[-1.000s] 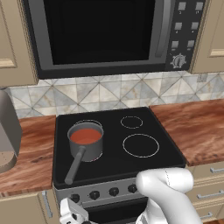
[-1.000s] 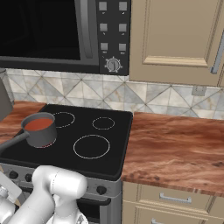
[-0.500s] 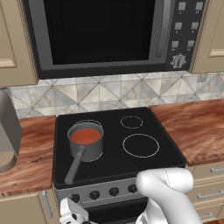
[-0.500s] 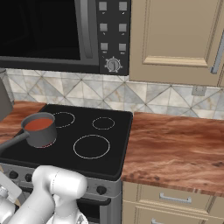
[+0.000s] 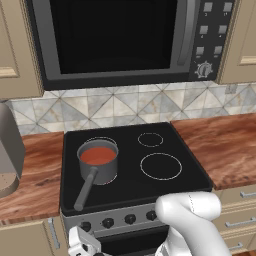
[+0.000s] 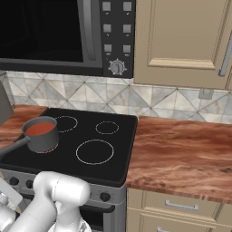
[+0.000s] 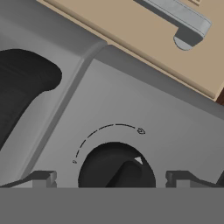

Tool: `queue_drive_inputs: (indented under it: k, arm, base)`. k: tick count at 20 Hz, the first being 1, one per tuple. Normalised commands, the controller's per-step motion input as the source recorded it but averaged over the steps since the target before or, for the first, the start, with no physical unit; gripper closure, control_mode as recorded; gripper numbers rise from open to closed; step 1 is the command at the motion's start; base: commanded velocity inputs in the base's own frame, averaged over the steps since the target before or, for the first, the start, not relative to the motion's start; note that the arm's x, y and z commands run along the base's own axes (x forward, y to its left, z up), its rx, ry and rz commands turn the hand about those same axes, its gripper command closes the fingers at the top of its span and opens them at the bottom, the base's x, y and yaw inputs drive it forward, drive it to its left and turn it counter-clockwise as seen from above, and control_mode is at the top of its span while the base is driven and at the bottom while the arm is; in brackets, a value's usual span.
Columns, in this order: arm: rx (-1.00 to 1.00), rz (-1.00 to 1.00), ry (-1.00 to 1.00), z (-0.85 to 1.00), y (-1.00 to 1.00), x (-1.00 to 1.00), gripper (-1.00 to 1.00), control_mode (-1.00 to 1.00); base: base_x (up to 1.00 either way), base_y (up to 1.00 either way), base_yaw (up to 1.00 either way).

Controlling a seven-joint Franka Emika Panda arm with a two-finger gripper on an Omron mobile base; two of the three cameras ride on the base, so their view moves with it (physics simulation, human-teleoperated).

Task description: Wait until the marinara sauce is simmered to a deep red color and then turn off the stove.

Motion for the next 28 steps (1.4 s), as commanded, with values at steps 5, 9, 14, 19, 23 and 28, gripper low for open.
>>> queue_drive_inputs:
  k: [5,9,14,19,23,28]
  arm:
    - [0.0,0.0,0.0,0.0,0.0,0.0,-1.0,-1.0]
    - [0.0,0.0,0.0,0.0,0.0,0.0,-1.0,-1.0]
    - [0.0,0.0,0.0,0.0,0.0,0.0,-1.0,-1.0]
    - [0.0,0.0,0.0,0.0,0.0,0.0,-1.0,-1.0]
    - [0.0,0.0,0.0,0.0,0.0,0.0,-1.0,-1.0]
    - [0.0,0.0,0.0,0.0,0.0,0.0,-1.0,-1.0]
  base:
    - [0.0,0.0,0.0]
    - [0.0,0.0,0.0]
    - [0.0,0.0,0.0]
    - [0.0,0.0,0.0]
    - [0.0,0.0,0.0]
    - [0.0,0.0,0.0]
